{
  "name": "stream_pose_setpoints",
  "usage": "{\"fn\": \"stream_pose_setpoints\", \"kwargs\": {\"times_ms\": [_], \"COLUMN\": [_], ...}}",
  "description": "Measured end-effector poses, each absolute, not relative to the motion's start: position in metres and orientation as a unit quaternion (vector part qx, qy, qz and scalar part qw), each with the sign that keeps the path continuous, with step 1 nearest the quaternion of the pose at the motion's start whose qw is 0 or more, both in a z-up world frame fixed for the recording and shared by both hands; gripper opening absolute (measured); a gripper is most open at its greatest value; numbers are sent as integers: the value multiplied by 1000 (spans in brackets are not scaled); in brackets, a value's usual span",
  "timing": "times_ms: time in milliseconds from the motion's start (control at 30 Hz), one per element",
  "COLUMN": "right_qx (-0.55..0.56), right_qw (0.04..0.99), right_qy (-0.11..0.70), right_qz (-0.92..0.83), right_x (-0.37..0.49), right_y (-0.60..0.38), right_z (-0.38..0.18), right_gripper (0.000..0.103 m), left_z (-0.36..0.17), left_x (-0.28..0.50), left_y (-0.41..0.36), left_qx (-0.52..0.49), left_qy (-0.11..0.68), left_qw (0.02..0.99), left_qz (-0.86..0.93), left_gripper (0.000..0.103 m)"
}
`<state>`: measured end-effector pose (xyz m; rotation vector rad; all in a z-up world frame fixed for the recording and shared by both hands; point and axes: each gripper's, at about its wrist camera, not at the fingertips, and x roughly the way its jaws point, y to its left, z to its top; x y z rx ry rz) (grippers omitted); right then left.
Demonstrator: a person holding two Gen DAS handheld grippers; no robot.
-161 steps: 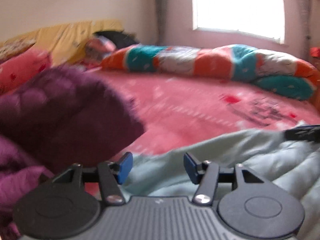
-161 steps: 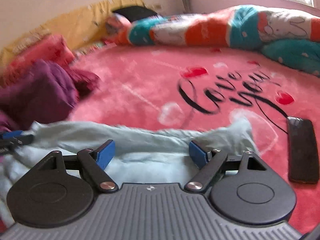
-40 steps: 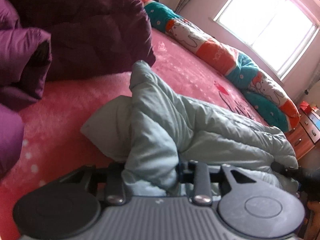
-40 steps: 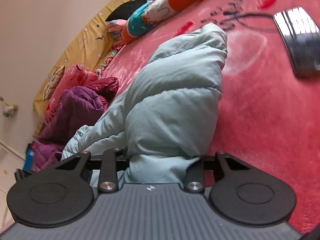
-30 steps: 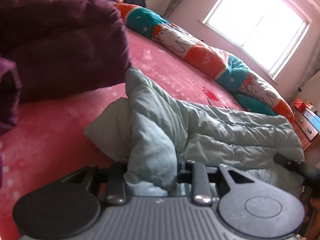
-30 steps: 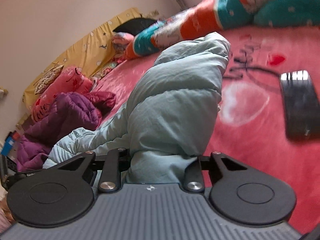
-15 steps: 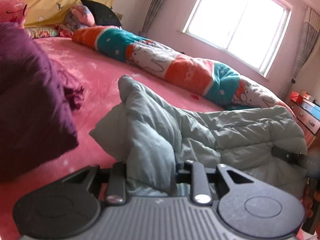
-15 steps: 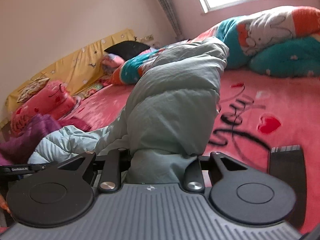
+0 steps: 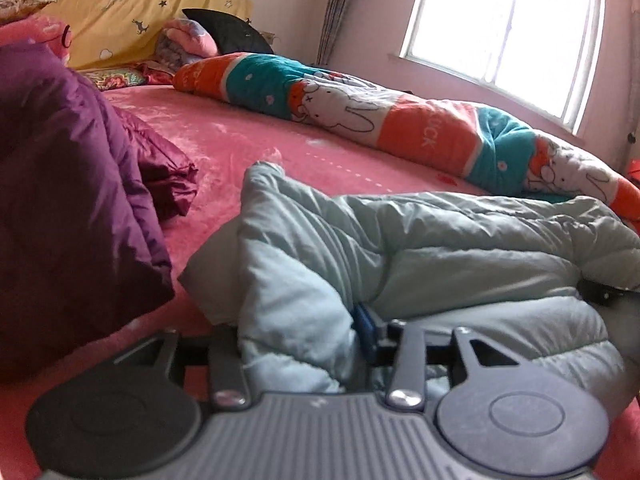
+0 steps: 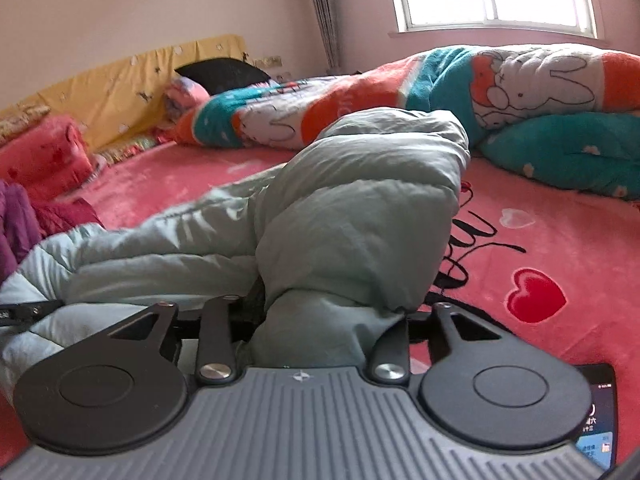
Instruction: Fold large clothes
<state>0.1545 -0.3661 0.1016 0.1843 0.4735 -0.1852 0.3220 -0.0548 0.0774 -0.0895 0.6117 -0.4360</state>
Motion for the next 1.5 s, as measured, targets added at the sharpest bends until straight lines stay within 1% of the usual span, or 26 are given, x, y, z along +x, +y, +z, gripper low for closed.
{"fn": "stream_pose_setpoints", "kwargs": {"times_ms": [67, 100, 133, 167, 200, 233, 333, 400, 433, 467, 500, 567, 767, 1033, 1167, 1300, 1500], "right_qx": [97, 99, 100, 100, 101, 103, 122, 139, 148, 156, 161, 160, 135, 123, 112, 95, 73], "right_qw": [960, 959, 957, 956, 955, 954, 952, 948, 948, 948, 948, 947, 945, 939, 941, 947, 954], "right_qy": [241, 242, 245, 246, 245, 241, 225, 216, 210, 203, 196, 189, 193, 224, 233, 225, 208], "right_qz": [-102, -110, -118, -126, -135, -147, -170, -185, -189, -191, -193, -206, -227, -228, -216, -209, -204], "right_x": [150, 147, 148, 144, 142, 136, 115, 95, 86, 74, 59, 31, -61, -162, -201, -230, -254], "right_y": [-368, -369, -369, -370, -373, -373, -377, -380, -382, -380, -375, -360, -294, -193, -153, -127, -103], "right_z": [105, 107, 111, 115, 117, 122, 139, 153, 161, 170, 179, 193, 219, 227, 231, 237, 247], "right_gripper": [67, 78, 85, 88, 96, 101, 101, 101, 101, 101, 101, 101, 103, 103, 103, 103, 103], "left_z": [85, 89, 96, 103, 109, 118, 144, 160, 168, 175, 182, 193, 219, 234, 240, 248, 257], "left_x": [320, 317, 313, 311, 307, 301, 278, 258, 244, 228, 212, 180, 78, -36, -75, -106, -140], "left_y": [-52, -50, -48, -47, -45, -43, -38, -35, -33, -31, -28, -24, 2, 38, 61, 79, 97], "left_qx": [-45, -42, -36, -30, -25, -20, 4, 17, 22, 29, 36, 43, 32, 61, 46, 35, 25], "left_qy": [298, 293, 286, 280, 272, 262, 229, 213, 206, 199, 194, 190, 195, 210, 216, 213, 202], "left_qw": [931, 933, 935, 938, 941, 945, 953, 958, 959, 959, 961, 963, 966, 966, 966, 967, 970], "left_qz": [-208, -206, -205, -203, -200, -197, -197, -194, -194, -197, -196, -185, -164, -134, -131, -133, -133], "left_gripper": [44, 45, 47, 52, 61, 63, 68, 80, 81, 85, 93, 102, 102, 102, 102, 102, 102]}}
